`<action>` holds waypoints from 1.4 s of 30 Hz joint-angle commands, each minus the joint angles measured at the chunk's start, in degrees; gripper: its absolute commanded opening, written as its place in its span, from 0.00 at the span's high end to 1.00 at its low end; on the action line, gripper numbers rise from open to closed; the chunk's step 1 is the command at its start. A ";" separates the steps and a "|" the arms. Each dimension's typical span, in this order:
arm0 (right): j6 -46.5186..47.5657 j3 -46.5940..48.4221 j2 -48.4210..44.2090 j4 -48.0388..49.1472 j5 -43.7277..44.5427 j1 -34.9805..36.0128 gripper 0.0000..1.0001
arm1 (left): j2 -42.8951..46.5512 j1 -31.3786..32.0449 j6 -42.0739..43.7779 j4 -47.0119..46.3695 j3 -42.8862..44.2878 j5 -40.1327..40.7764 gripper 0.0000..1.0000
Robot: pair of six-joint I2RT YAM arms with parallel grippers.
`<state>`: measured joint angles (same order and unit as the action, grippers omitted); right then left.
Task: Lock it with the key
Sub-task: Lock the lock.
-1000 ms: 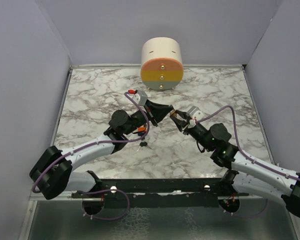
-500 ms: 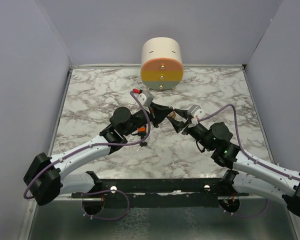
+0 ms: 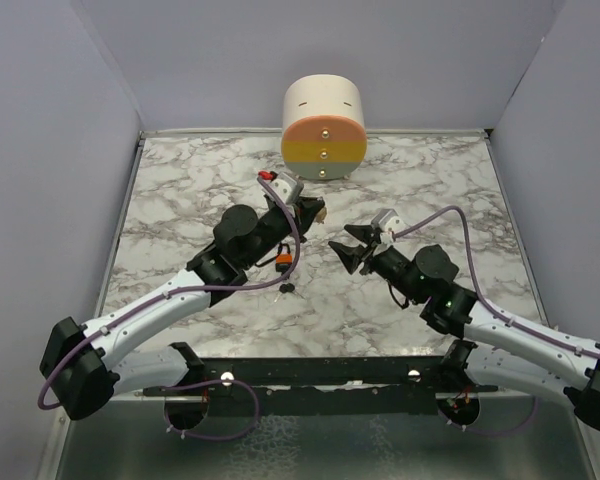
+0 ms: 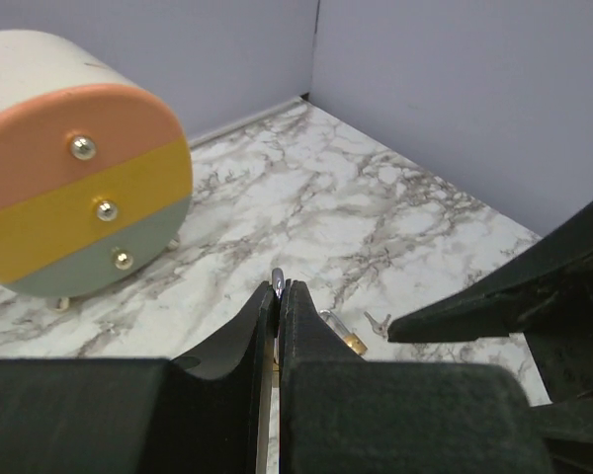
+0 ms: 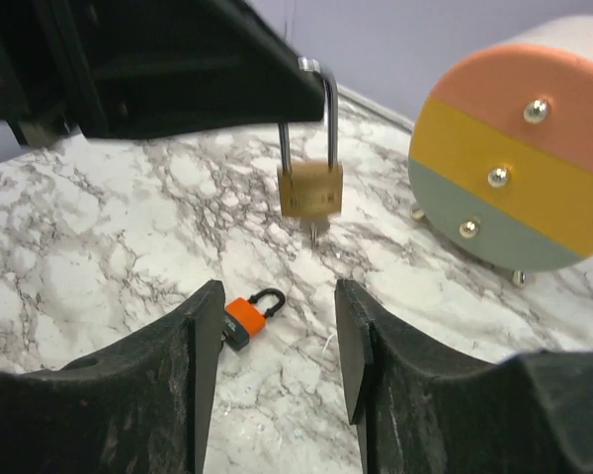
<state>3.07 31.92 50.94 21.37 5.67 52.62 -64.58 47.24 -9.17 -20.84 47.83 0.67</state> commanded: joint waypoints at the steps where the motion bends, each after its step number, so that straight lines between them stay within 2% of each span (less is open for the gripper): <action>1: -5.00 -1.68 1.21 -2.88 6.26 0.06 0.57 | 1.99 -2.04 2.04 -0.01 2.18 1.59 1.00; 4: -7.73 -1.61 2.82 -2.97 3.33 -2.88 0.62 | 1.85 -4.23 0.36 -0.20 2.43 -2.53 1.00; 8: -11.66 -2.71 2.51 0.18 -3.85 -10.65 0.61 | 1.82 -7.53 -1.81 -0.81 2.44 -8.91 1.00; 15: -17.67 -0.78 7.27 5.02 -23.05 -26.77 0.60 | 1.22 -12.12 -5.14 -3.72 2.29 -20.90 1.00; 19: -23.16 -0.82 13.30 13.16 -33.74 -32.26 0.61 | -0.23 -12.91 -5.87 -5.08 2.93 -27.09 1.00; 22: -25.70 -1.89 17.09 21.52 -42.89 -33.00 0.65 | -1.17 -13.05 -5.38 -5.69 3.65 -32.39 1.00; 27: -28.37 -4.66 19.58 35.84 -58.22 -32.94 0.74 | -2.29 -13.05 -4.86 -6.74 4.04 -36.83 1.00; 36: -29.29 -7.02 14.87 38.09 -62.81 -32.94 0.83 | -4.00 -13.05 -6.87 -9.61 4.55 -41.88 1.00; 38: -29.59 -6.97 14.28 38.22 -63.22 -32.93 0.88 | -3.87 -13.06 -7.34 -10.08 4.64 -42.14 1.00; 42: -30.24 -6.70 14.18 38.60 -63.41 -32.96 0.89 | -3.97 -13.05 -10.33 -12.49 4.55 -44.61 1.00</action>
<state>-25.91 25.23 65.84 57.01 -55.18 19.77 -68.75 34.46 -16.23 -27.73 50.35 -39.48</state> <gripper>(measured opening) 0.110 0.032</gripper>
